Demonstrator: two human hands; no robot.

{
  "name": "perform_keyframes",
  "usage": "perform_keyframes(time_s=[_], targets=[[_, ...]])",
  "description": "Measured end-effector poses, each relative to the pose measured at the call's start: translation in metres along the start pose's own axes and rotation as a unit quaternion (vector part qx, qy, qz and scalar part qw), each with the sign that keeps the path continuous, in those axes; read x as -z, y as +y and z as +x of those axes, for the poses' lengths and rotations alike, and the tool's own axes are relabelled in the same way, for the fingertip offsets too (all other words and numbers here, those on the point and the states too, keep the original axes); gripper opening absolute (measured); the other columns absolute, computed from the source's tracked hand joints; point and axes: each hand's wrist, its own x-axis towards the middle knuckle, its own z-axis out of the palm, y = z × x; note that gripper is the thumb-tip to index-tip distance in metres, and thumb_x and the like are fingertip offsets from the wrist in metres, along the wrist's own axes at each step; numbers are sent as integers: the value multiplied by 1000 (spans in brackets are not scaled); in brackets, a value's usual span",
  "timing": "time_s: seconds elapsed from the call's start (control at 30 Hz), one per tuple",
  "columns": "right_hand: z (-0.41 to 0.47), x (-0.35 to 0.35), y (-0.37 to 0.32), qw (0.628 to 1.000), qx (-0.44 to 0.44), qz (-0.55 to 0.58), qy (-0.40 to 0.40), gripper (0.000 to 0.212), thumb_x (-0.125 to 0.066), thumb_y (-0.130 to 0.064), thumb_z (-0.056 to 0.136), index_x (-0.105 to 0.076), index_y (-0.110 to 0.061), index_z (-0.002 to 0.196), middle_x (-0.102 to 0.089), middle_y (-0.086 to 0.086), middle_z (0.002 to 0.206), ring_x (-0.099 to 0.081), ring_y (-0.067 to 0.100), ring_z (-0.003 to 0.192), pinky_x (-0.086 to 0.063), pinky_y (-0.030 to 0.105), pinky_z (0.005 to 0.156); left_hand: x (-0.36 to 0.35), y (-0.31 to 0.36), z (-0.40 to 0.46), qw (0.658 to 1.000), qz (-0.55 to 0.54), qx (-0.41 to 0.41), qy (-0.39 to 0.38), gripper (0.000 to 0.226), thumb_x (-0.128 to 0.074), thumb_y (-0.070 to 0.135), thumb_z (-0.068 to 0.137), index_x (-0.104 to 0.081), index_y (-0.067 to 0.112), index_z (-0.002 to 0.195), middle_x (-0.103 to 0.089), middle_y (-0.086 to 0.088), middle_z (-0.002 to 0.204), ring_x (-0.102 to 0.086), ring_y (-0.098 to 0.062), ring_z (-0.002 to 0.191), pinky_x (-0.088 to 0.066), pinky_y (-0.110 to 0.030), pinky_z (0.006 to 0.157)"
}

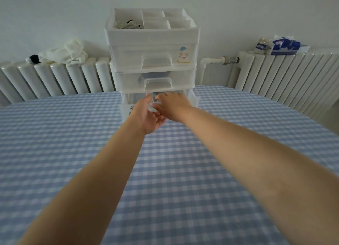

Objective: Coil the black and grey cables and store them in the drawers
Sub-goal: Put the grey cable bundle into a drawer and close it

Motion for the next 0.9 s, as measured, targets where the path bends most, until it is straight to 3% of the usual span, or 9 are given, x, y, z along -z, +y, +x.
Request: perform_keyframes(time_s=[0.17,0.27,0.43,0.63,0.7,0.9], targets=[[-2,-13,9,997,13,-54,54,44,-51,-25,93,-45,-17,136,-48,7,130,-42,26,123,-32,37,103,0,11,14,1000,5,21,2,66,-52,54,90,-48,1,128,-59,-15,126,-62,-25,108,-56,-35,77],[-9,-15,19,994,25,-45,92,50,-53,-20,92,-40,-13,140,-41,7,136,-37,27,127,-29,38,107,-2,16,20,1000,-10,5,16,64,-54,45,91,-43,-3,132,-58,-12,121,-61,-24,105,-53,-35,83],[-27,-14,35,993,-4,4,114,43,-48,-22,96,-42,-13,138,-42,7,136,-40,26,125,-32,37,105,-7,22,26,999,-39,-29,14,73,-52,21,92,-12,-8,146,-51,-18,123,-52,-29,114,-44,-38,100],[-45,-22,45,995,-37,37,81,47,-46,-14,95,-38,-14,141,-40,5,141,-39,24,129,-32,37,106,-7,21,29,999,35,-21,29,47,-53,21,89,-38,-7,124,-54,-10,105,-59,-22,94,-52,-35,81],[-44,-20,43,997,-12,31,74,54,-46,-8,92,-34,-15,144,-36,2,146,-34,23,134,-27,36,109,-5,16,31,999,33,-19,37,41,-54,23,90,-43,-5,118,-55,-8,107,-60,-21,96,-50,-35,85],[-19,-8,16,999,34,27,23,73,-52,-7,87,-19,-17,152,-22,2,158,-17,20,146,-16,36,117,-2,8,34,999,-17,-18,41,48,-54,24,92,-43,0,132,-56,-8,125,-57,-22,111,-45,-38,95]])
